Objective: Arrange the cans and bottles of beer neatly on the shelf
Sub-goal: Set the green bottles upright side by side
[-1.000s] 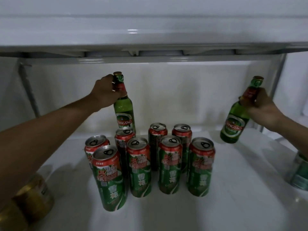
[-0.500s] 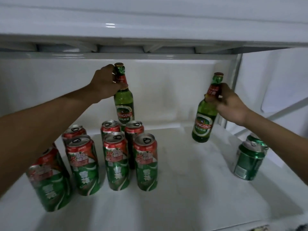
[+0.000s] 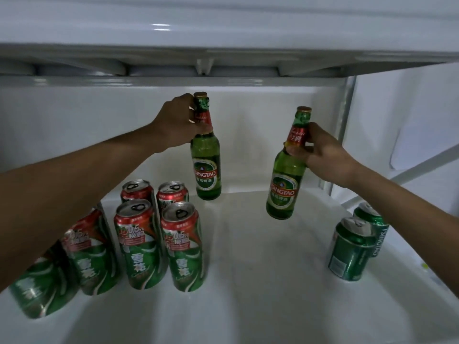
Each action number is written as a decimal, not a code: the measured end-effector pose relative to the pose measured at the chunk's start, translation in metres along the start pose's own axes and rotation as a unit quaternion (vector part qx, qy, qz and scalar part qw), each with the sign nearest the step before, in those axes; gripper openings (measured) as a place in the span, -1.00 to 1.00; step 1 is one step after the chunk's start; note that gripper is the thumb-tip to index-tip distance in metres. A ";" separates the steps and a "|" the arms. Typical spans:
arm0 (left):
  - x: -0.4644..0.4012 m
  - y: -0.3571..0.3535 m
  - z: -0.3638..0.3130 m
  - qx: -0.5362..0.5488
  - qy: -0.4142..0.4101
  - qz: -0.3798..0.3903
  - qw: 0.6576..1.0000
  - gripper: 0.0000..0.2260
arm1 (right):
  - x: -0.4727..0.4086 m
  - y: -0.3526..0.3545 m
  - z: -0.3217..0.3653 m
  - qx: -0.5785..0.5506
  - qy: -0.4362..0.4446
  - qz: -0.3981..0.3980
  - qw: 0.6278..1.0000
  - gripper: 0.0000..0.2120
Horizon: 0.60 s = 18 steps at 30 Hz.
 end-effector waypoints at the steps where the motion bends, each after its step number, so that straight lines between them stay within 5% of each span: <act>1: 0.000 -0.004 -0.006 -0.005 -0.001 -0.001 1.000 -0.49 | -0.002 0.002 -0.002 -0.007 0.001 0.005 1.000 -0.70; 18: 0.047 -0.053 -0.056 -0.012 0.050 0.026 0.998 -0.56 | 0.016 0.018 -0.007 -0.117 0.031 0.140 0.983 -0.64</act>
Point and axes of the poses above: each hand's wrist, its own x-axis away from the middle knuckle, its own y-axis out of the back of the hand, z = x × y, the point moved 3 cm from there along -x, towards the middle knuckle, and after that the axes turned 1 degree about -y, right-handed, at the moved point
